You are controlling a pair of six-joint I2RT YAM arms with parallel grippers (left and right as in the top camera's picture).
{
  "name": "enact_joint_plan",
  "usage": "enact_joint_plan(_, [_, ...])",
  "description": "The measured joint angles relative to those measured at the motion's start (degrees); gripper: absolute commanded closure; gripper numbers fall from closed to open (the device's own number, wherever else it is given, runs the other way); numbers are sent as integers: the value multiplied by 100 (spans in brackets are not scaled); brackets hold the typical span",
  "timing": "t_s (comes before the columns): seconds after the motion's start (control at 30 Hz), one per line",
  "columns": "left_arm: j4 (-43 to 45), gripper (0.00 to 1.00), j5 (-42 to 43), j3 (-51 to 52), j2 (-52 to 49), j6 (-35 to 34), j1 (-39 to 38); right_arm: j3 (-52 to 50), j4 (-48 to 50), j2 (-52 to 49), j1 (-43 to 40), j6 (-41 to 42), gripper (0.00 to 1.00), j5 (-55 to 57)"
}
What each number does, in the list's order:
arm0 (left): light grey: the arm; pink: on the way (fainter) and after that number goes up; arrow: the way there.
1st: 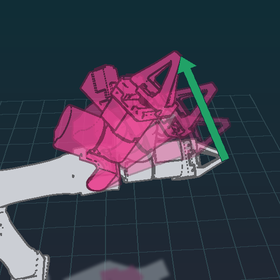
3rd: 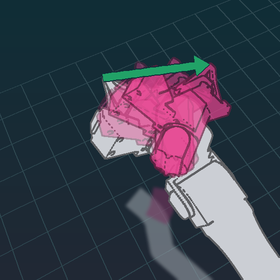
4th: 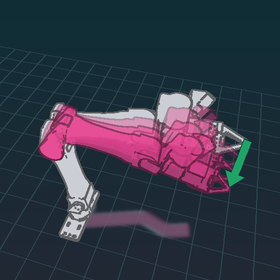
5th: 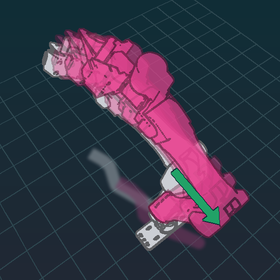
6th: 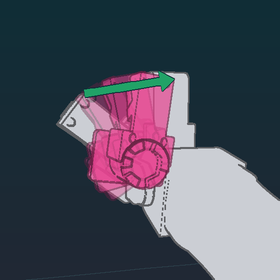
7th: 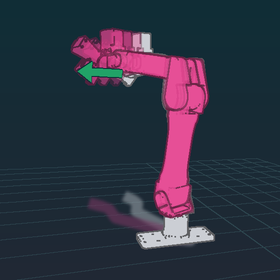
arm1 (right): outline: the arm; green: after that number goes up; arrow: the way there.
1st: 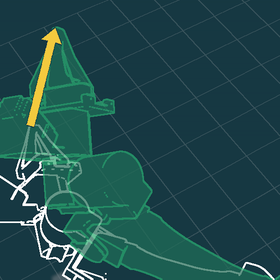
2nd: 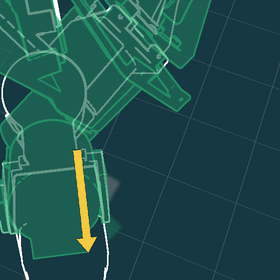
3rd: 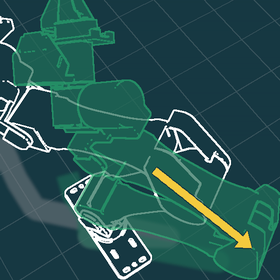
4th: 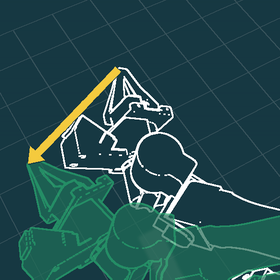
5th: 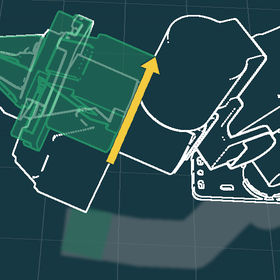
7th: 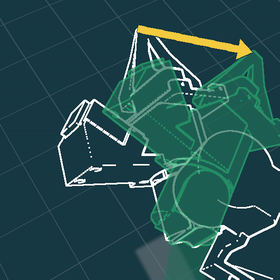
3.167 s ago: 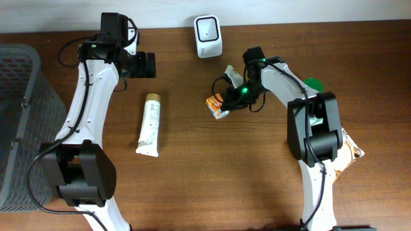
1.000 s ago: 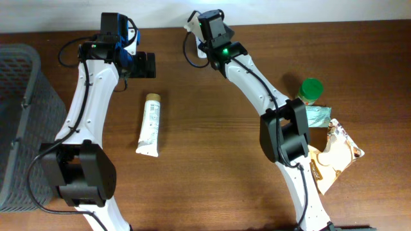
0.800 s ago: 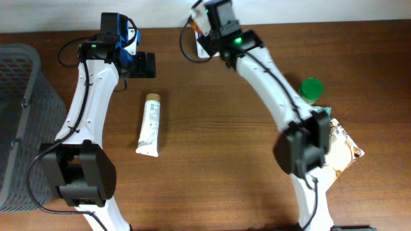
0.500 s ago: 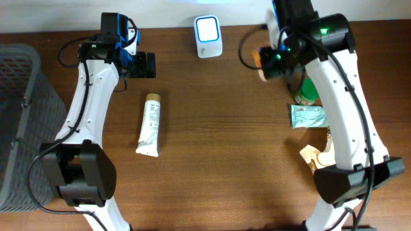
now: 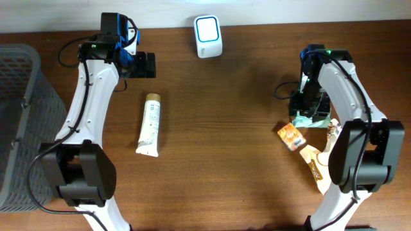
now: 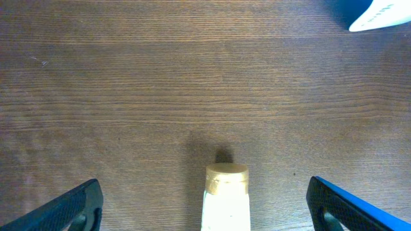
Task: Scan the item barcode
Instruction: 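Lower the orange box onto the right side of the table, then grasp the white gold-capped tube with the right gripper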
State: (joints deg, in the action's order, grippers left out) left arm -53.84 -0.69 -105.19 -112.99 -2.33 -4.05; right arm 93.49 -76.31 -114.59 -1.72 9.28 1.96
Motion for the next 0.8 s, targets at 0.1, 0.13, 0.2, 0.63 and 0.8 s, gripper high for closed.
enact_joint_plan(0.1, [2,1,-2,0,0,0,0,367,-35,-2,15,-125,37,-413])
enact_joint_plan(0.13, [0,1,-2,0,0,0,0,555,-57,-2,22,-149,37,-553])
enact_joint_plan(0.2, [0,1,-2,0,0,0,0,970,35,0,61,-361,36,-1263])
enact_joint_plan(0.63, [-120,1,31,-2,0,0,0,-199,4636,-387,2852,2212,37,-3711])
enact_joint_plan(0.8, [-114,1,46,0,0,-2,0,-315,5761,-1027,3840,3587,40,-3720])
